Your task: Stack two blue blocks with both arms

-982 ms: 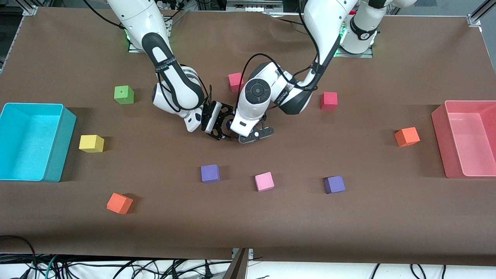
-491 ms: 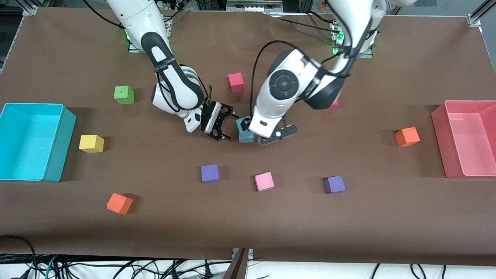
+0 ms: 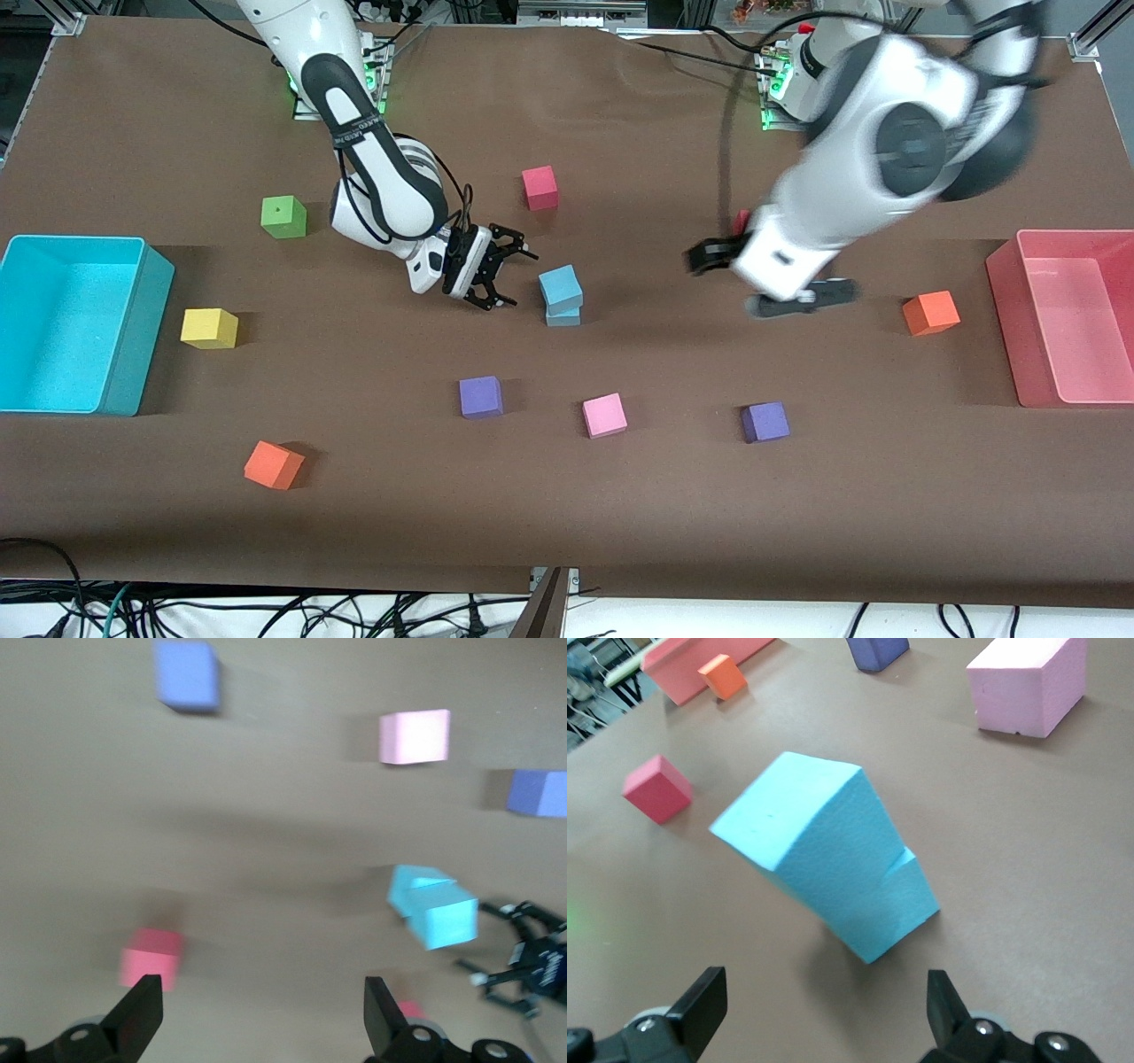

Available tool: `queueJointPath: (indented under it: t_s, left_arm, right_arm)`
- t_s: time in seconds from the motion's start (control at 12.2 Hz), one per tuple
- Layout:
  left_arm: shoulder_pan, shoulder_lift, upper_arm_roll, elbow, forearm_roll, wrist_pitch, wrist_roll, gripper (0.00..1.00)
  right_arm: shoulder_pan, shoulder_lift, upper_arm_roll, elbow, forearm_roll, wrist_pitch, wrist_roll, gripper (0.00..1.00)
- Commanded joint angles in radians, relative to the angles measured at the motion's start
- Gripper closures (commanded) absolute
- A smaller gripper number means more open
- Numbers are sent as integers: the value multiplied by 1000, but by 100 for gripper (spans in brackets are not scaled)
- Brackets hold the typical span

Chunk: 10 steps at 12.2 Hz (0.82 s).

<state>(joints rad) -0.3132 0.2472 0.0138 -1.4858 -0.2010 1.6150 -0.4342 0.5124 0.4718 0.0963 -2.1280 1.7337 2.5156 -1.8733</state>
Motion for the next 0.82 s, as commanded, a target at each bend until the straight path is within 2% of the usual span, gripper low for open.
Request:
queueJointPath:
  t_s: [0.0,0.16,0.41,0.57,0.74]
  left_arm:
    - [123,-167,-14,-158,117,-38,263,0]
    - [170,-251,-14,-232,221,-38,366,0]
    - [212,-328,-12,-306,226,-33,402,0]
    - [218,-356,-14,-352,224,-14,400,0]
    - [218,-361,-14,-363,226,-6,400,0]
  right_arm:
    - [-20,-90,-30,-61,-159,-84,187,0]
    - [-34,-114,-72,-61,-285,-168,300,0]
    - [-57,-159,-145,-49,-559,-302,513,0]
    - [-97,-199,-156,-33,-762,-368,658,0]
    - [-130,-243,-164,-26,-905,-412,779,0]
